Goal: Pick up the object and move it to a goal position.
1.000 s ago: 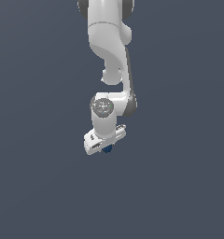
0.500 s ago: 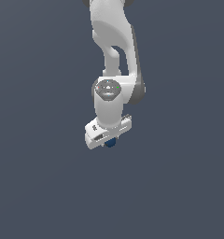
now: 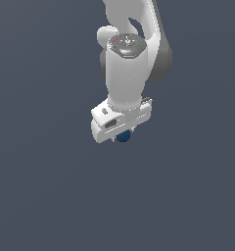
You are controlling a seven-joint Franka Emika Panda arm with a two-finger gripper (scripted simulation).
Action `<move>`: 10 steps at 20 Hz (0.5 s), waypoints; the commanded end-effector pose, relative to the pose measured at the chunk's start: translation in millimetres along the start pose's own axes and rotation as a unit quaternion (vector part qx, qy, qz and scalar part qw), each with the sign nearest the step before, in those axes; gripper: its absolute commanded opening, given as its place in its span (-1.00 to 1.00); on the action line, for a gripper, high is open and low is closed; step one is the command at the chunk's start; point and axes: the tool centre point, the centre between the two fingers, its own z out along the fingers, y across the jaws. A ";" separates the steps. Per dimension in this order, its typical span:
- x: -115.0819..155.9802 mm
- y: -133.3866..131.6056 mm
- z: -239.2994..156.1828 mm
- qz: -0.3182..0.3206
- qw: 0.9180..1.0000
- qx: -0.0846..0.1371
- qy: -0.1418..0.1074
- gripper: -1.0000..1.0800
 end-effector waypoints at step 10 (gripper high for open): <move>23.9 -19.8 -122.2 0.000 1.000 0.000 0.000 -1.00</move>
